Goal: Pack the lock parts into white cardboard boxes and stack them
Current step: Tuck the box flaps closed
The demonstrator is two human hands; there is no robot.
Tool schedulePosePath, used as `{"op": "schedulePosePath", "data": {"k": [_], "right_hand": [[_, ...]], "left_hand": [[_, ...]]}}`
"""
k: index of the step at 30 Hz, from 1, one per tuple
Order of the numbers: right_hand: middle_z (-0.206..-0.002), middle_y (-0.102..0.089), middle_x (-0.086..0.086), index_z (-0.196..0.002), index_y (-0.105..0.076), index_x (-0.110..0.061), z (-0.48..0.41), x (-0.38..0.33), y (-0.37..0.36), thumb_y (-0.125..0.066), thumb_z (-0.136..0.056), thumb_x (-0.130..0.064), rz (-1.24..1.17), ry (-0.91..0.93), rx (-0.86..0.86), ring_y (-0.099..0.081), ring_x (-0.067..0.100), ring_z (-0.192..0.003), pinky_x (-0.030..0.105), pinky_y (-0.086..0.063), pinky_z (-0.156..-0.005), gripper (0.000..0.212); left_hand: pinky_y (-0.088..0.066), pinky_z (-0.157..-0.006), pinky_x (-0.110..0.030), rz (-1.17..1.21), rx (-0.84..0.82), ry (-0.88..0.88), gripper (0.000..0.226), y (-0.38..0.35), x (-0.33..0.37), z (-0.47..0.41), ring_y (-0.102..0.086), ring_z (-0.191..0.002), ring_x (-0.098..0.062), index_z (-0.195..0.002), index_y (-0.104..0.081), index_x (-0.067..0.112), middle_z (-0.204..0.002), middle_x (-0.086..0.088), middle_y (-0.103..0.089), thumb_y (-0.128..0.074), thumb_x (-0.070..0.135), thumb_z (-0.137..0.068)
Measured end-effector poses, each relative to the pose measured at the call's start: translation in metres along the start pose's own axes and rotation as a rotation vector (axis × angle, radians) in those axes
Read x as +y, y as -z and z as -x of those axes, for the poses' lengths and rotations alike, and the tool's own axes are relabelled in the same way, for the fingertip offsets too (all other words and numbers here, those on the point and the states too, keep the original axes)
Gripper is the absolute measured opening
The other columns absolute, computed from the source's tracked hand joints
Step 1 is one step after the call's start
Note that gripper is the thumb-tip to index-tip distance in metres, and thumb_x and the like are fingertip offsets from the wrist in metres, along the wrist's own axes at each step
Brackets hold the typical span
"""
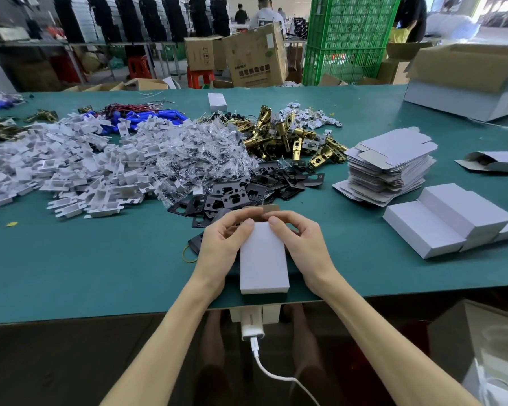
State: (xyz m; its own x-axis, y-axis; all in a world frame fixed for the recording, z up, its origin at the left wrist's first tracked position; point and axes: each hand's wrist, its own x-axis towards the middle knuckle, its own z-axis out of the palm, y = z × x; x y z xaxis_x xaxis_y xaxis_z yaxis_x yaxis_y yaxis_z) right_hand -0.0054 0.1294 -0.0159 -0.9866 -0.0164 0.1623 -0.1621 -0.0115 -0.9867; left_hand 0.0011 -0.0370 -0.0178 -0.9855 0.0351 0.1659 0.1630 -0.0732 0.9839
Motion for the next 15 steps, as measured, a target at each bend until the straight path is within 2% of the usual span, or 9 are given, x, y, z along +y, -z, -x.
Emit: {"op": "schedulePosePath", "data": {"k": [3, 5, 7, 8, 10, 11, 13, 15], "right_hand": [[-0.102, -0.071, 0.002, -0.107, -0.067, -0.02, 0.0, 0.0008, 0.0003, -0.068, -0.098, -0.018, 0.024, 0.06, 0.008, -0.067, 0.019, -0.092, 0.035, -0.055, -0.075, 0.009], [-0.102, -0.068, 0.009, -0.117, -0.058, -0.026, 0.0, 0.0016, -0.0004, -0.071, -0.096, -0.021, -0.037, 0.026, 0.018, -0.068, 0.02, -0.087, 0.04, -0.057, -0.074, 0.025], [-0.101, -0.069, 0.011, -0.124, -0.054, -0.026, -0.0006, 0.0025, -0.0006, -0.074, -0.094, -0.024, -0.063, -0.019, 0.036, -0.07, 0.018, -0.085, 0.037, -0.058, -0.073, 0.036], [-0.1, -0.071, 0.008, -0.123, -0.056, -0.023, -0.0013, 0.003, -0.0008, -0.074, -0.094, -0.024, -0.047, -0.018, 0.039, -0.07, 0.016, -0.086, 0.033, -0.058, -0.072, 0.035], [-0.101, -0.073, 0.003, -0.115, -0.064, -0.014, -0.0029, 0.0043, -0.0015, -0.075, -0.093, -0.021, -0.014, 0.002, 0.029, -0.07, 0.012, -0.091, 0.026, -0.056, -0.073, 0.025], [-0.101, -0.074, 0.001, -0.11, -0.067, -0.011, -0.0033, 0.005, -0.0017, -0.075, -0.092, -0.02, -0.011, 0.009, 0.024, -0.07, 0.01, -0.092, 0.024, -0.055, -0.073, 0.022], [-0.097, -0.075, -0.001, -0.105, -0.07, -0.01, -0.0035, 0.0065, -0.0013, -0.077, -0.091, -0.021, -0.013, 0.013, 0.021, -0.07, 0.008, -0.089, 0.022, -0.054, -0.072, 0.02], [-0.097, -0.076, 0.0, -0.103, -0.072, -0.01, -0.004, 0.0071, -0.0006, -0.078, -0.09, -0.025, 0.011, 0.014, 0.015, -0.07, 0.009, -0.087, 0.023, -0.055, -0.072, 0.02]], "left_hand": [[-0.058, -0.086, -0.036, -0.004, 0.001, -0.045, 0.029, 0.0005, -0.0005, -0.0004, -0.067, -0.098, -0.018, -0.121, -0.075, 0.031, -0.117, 0.001, -0.075, -0.063, 0.01, -0.103], [-0.059, -0.087, -0.04, 0.028, -0.003, -0.037, 0.038, 0.0007, -0.001, -0.0017, -0.066, -0.098, -0.022, -0.131, -0.069, 0.038, -0.111, -0.009, -0.07, -0.065, 0.014, -0.102], [-0.058, -0.089, -0.044, 0.041, 0.008, -0.012, 0.043, 0.0004, -0.002, -0.0022, -0.066, -0.097, -0.024, -0.139, -0.063, 0.04, -0.11, -0.017, -0.067, -0.066, 0.017, -0.102], [-0.057, -0.088, -0.046, 0.033, 0.019, -0.005, 0.039, 0.0, -0.0021, -0.0022, -0.066, -0.097, -0.023, -0.136, -0.066, 0.036, -0.111, -0.018, -0.069, -0.066, 0.018, -0.102], [-0.055, -0.08, -0.045, 0.014, 0.04, -0.003, 0.02, -0.0008, -0.0005, -0.0016, -0.066, -0.091, -0.022, -0.12, -0.076, 0.025, -0.109, -0.016, -0.074, -0.065, 0.023, -0.103], [-0.052, -0.076, -0.043, 0.011, 0.051, 0.005, 0.02, -0.0016, 0.0003, -0.001, -0.066, -0.087, -0.023, -0.111, -0.079, 0.022, -0.105, -0.017, -0.075, -0.063, 0.03, -0.103], [-0.049, -0.07, -0.04, -0.016, 0.068, 0.024, 0.034, -0.0035, 0.0015, -0.0011, -0.063, -0.08, -0.026, -0.102, -0.08, 0.017, -0.097, -0.019, -0.074, -0.059, 0.044, -0.102], [-0.044, -0.063, -0.037, -0.068, 0.092, 0.003, 0.041, -0.0065, 0.0018, -0.0016, -0.057, -0.072, -0.025, -0.091, -0.074, 0.008, -0.083, -0.012, -0.069, -0.059, 0.045, -0.102]]}}
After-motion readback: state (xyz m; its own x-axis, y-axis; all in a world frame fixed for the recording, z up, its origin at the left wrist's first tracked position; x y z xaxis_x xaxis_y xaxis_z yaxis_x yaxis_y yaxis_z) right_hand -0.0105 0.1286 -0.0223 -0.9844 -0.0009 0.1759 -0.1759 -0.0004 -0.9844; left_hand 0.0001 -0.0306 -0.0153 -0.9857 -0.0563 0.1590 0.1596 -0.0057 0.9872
